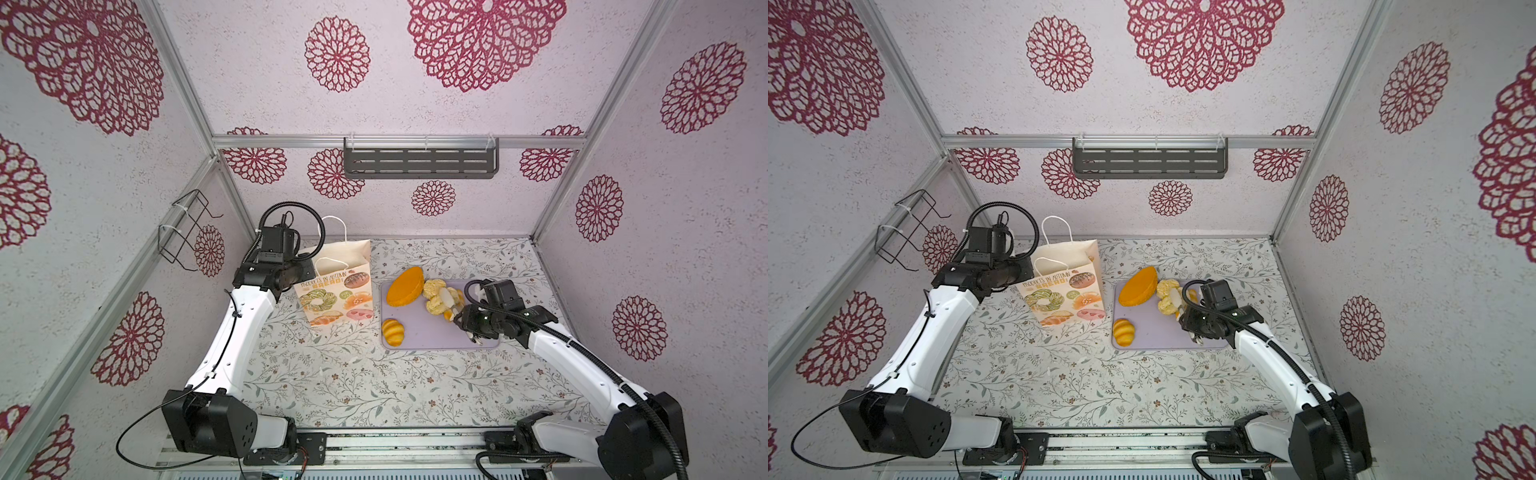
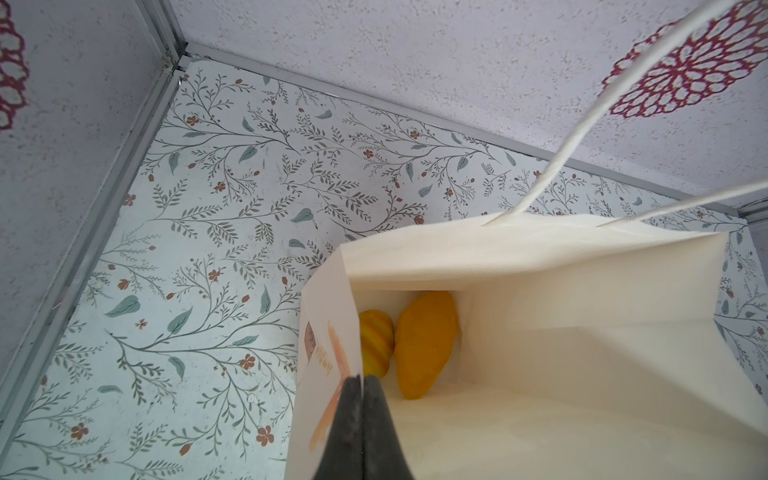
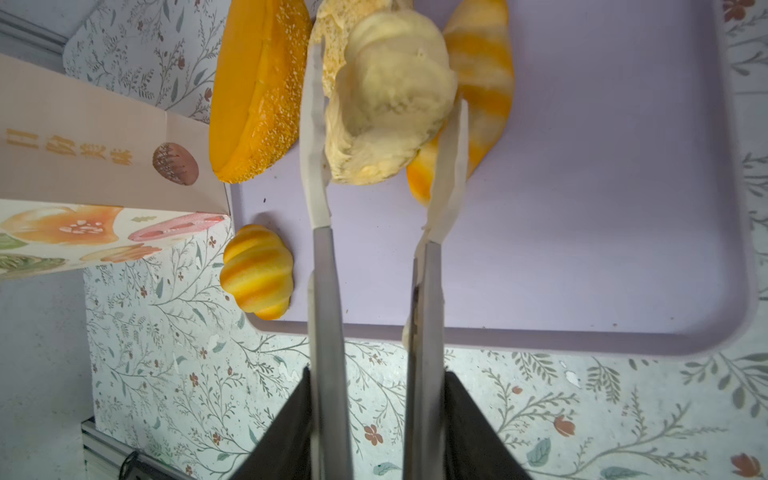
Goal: Place the fake bread into the paper bag
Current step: 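Lower the right tongs onto the pale bun and squeeze them, then lift the pale bun with the right tongs toward the bag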
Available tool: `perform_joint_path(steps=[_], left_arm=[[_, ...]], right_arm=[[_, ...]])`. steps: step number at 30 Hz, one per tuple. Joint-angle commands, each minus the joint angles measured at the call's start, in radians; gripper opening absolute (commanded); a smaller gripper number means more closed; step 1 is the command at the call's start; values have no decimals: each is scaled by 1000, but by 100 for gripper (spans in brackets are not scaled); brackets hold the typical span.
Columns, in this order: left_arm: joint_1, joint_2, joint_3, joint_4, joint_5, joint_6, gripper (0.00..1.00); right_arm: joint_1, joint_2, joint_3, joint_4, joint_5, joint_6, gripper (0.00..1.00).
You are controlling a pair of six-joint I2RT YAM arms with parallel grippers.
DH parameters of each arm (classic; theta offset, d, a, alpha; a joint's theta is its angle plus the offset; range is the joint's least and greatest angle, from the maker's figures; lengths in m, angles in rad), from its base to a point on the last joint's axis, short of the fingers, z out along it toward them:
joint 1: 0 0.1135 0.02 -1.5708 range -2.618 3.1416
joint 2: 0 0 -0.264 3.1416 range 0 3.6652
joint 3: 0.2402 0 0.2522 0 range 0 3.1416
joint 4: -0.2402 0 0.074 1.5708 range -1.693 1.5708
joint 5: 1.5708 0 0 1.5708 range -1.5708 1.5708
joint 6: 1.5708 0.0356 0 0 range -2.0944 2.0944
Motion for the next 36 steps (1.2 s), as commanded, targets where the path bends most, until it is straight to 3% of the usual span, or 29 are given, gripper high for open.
perform_joint_path(steps=[1,8,14,36], left_arm=[[5,-10,-2,29,-1,6,0],[5,-10,-2,28,1,4,0],[5,-8,-2,28,1,4,0],[2,-11,-2,27,1,6,0]], right_arm=[[-9,1,38,46,-21,-18,37],[-12,-19,31,52,-22,-18,21],[-13,-66,29,56,-15,-13,13],[-14,-193,-12,72,-49,33,7]])
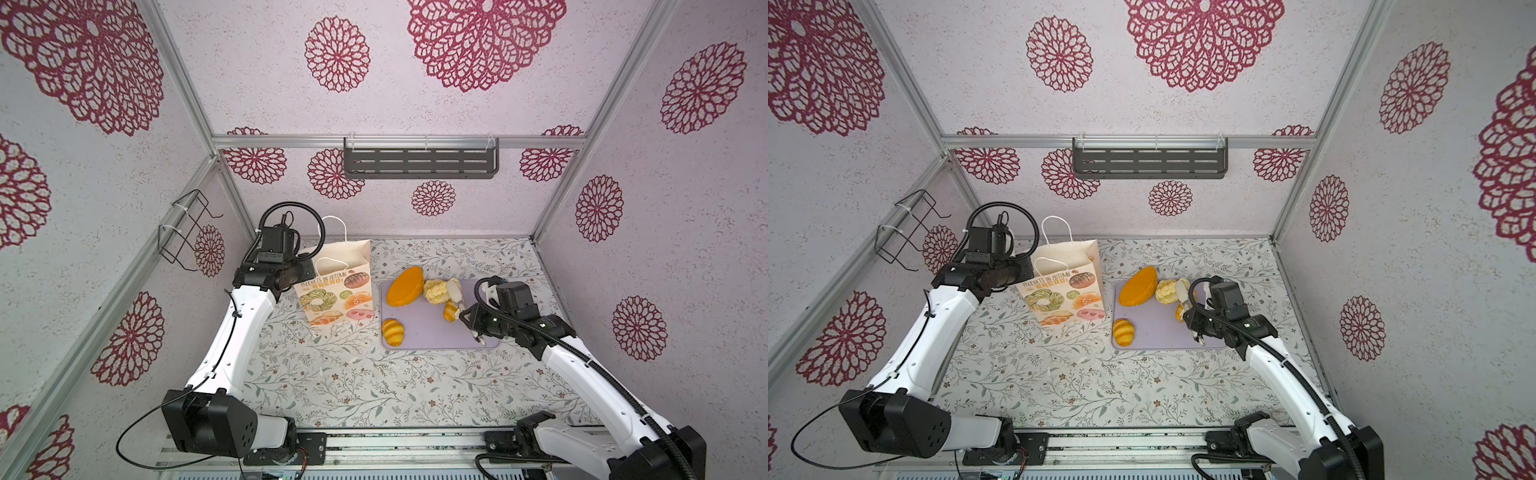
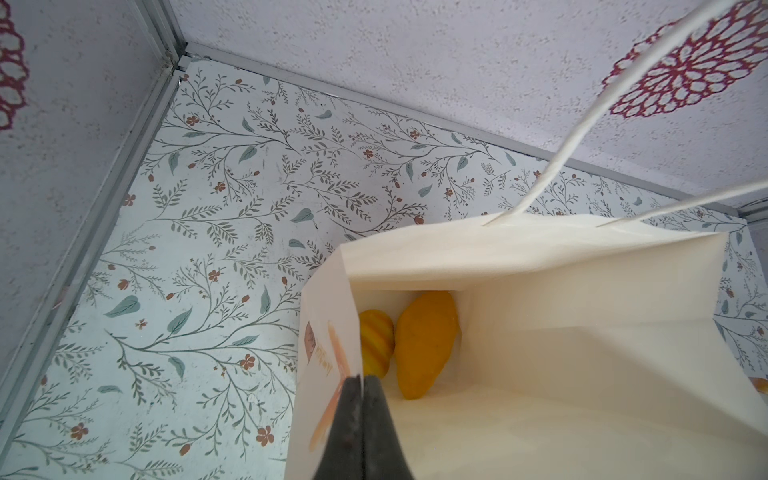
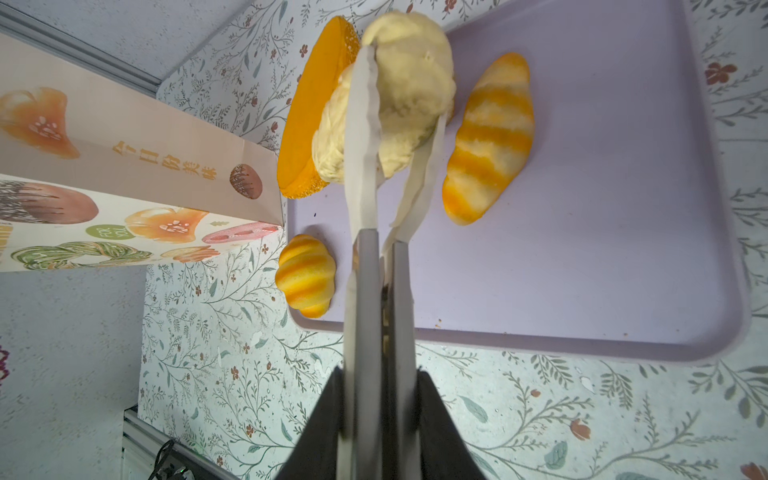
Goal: Place the fake bread into the paper bag
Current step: 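Lift the pale bun with the right tongs toward the bag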
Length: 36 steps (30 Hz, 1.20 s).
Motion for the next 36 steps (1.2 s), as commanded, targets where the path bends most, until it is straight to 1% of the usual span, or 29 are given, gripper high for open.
perform_joint_path(steps=[1,5,17,23,36], left_arm=[[-1,-12,-3,29,1,6,0],[0,-13,-3,30,0,8,0],[0,-11,0,24,-1,9,0],[0,-14,0,22,-12,9,0],[0,-17,-2,23,-15,10,0]], right_arm=[[-6,-44,14,56,-19,19,7],[-6,-62,15,82,-44,42,6],[-5,-85,44,122,-72,74,3],[-3,-89,75,160,-104,96,3],[14,-56,170,197,-121,98,2]])
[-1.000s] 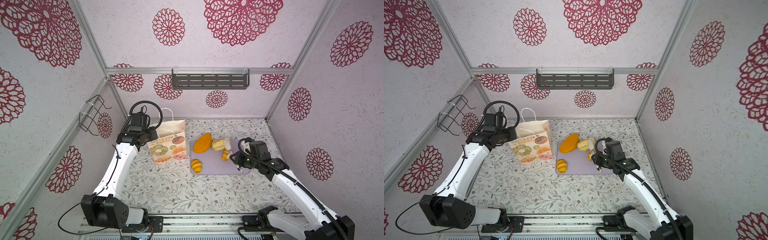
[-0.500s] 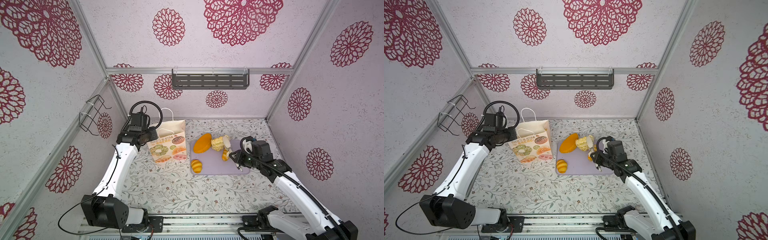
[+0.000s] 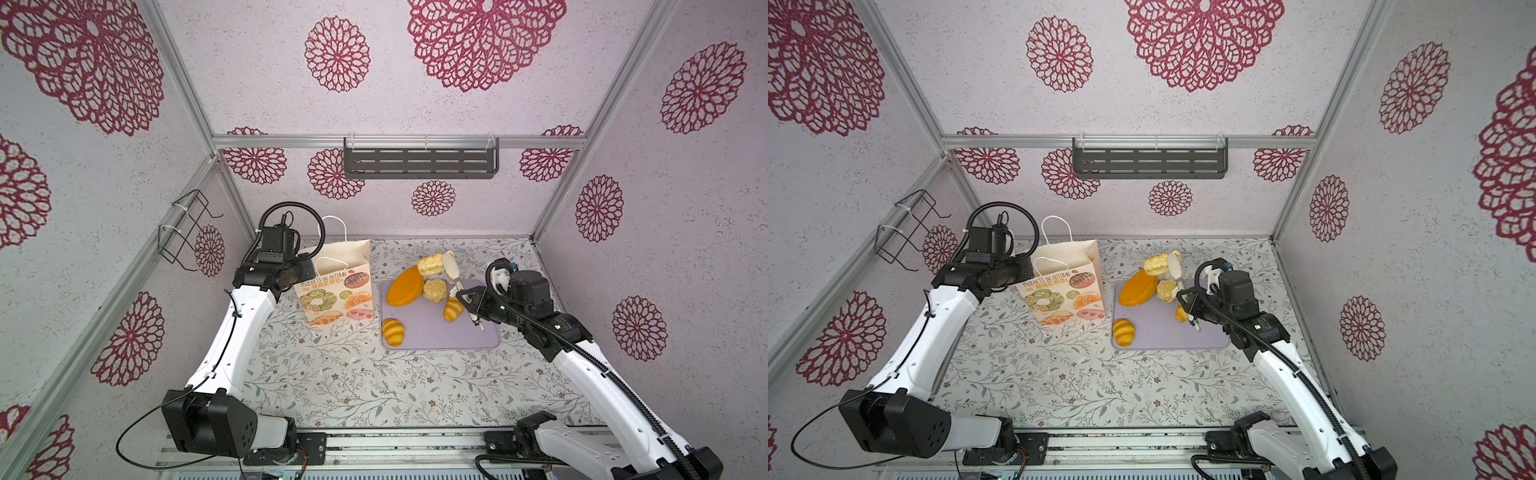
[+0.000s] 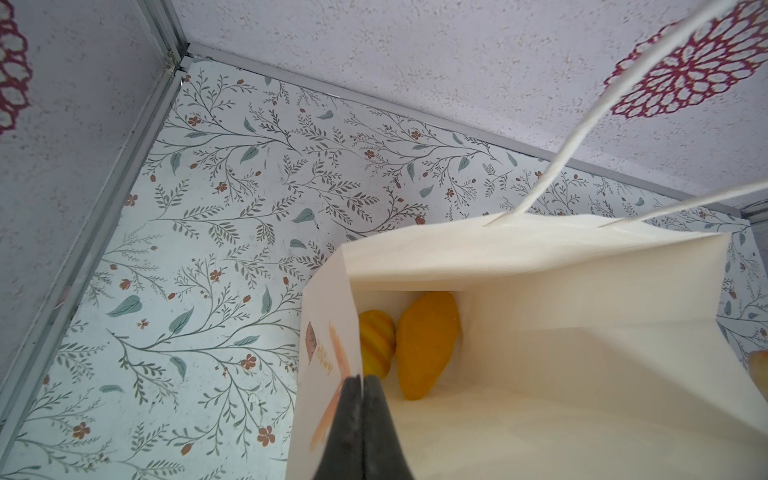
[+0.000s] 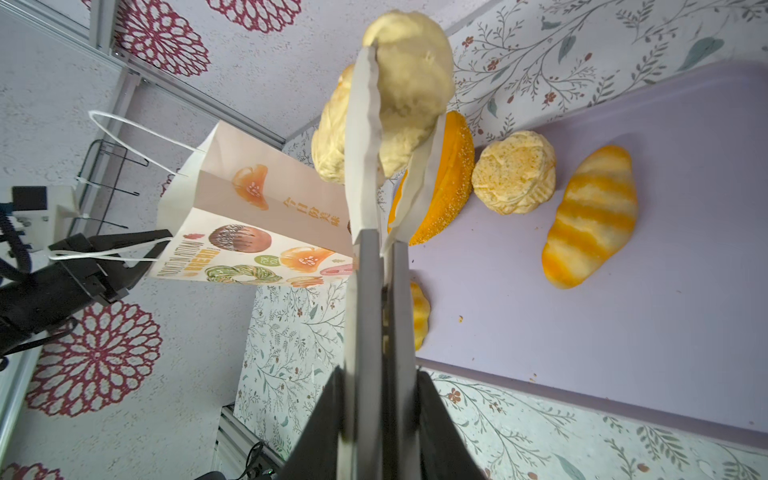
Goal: Place the fake bread into the paper bag
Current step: 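Lift the pale bun with the right tongs toward the bag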
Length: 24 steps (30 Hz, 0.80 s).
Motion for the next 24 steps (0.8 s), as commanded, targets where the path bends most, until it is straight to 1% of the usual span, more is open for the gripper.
perform_joint_path(steps=[1,10,24], left_arm=[[0,-17,-2,24,-11,9,0],[0,-16,-2,23,-10,10,0],[0,-14,-1,25,-4,10,0]], right_arm=[[13,2,74,89,-22,9,2],[60,24,139,130,7,8,1],[182,92,235,155,74,-15,0]])
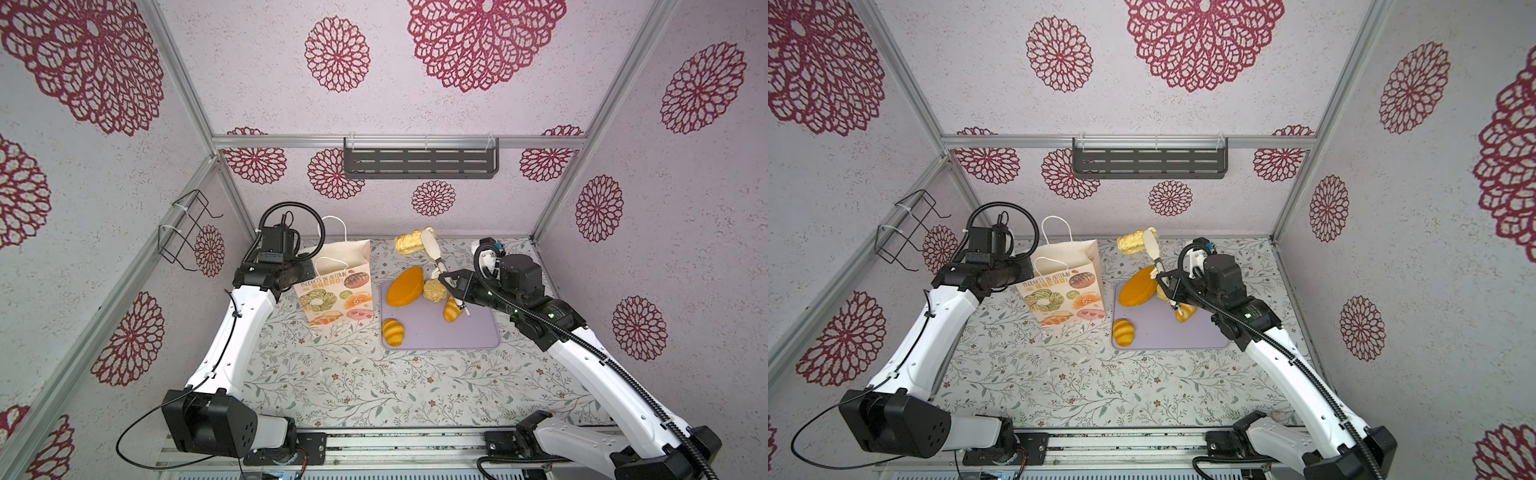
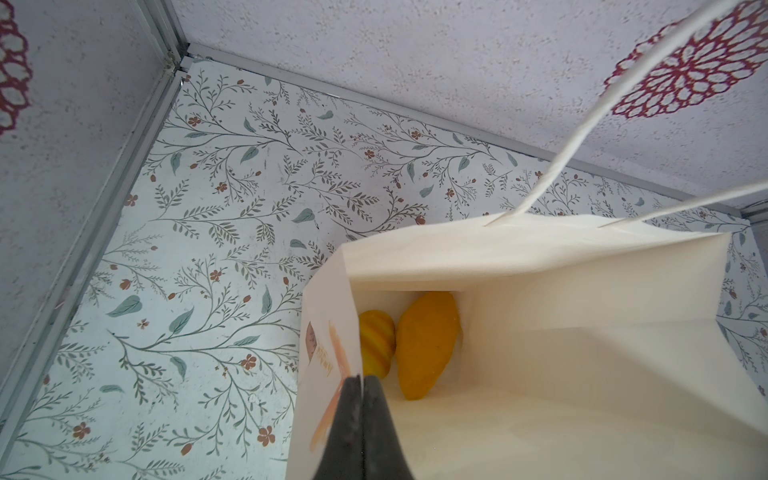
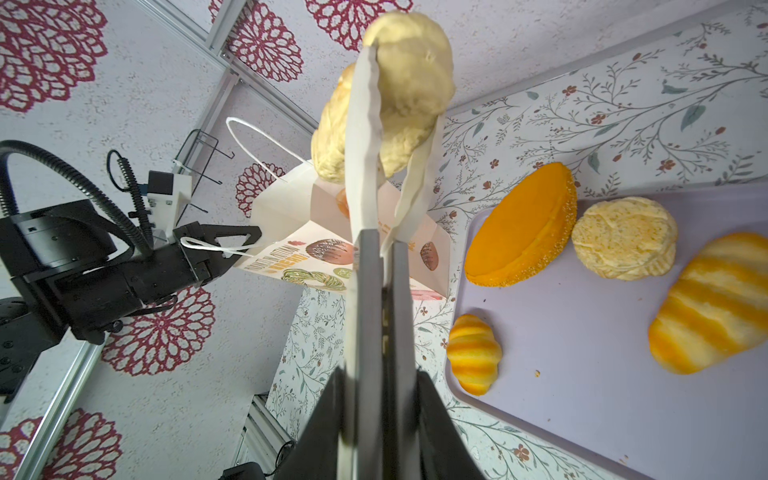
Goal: Place the fake bread into the paper bag
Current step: 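Lift the pale bun with the right tongs toward the bag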
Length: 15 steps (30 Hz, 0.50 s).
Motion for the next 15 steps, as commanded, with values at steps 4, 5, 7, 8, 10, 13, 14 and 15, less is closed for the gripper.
perform_joint_path(steps=[4,5,7,8,10,13,14,15], left_arm=[[0,-14,-2,26,-4,10,0],[0,-14,-1,25,-4,10,0],[0,-14,-1,25,-4,11,0],[0,-14,-2,25,-4,11,0],[0,-14,-2,25,-2,11,0],[0,-16,-2,25,-2,10,0],[0,-16,-2,25,-2,11,0],[1,-14,-2,26,-2,11,0]], right_arm=[[57,21,83,89,41,-18,0],[66,29,92,91,43,-19,0],[82,38,101,99,48,-19,0],[90,43,105,106,49,-20,0],[103,55,115,115,52,-21,0],[121,70,126,130,58,-20,0],[126,72,129,138,60,-20,0],[132,75,130,146,62,-21,0]])
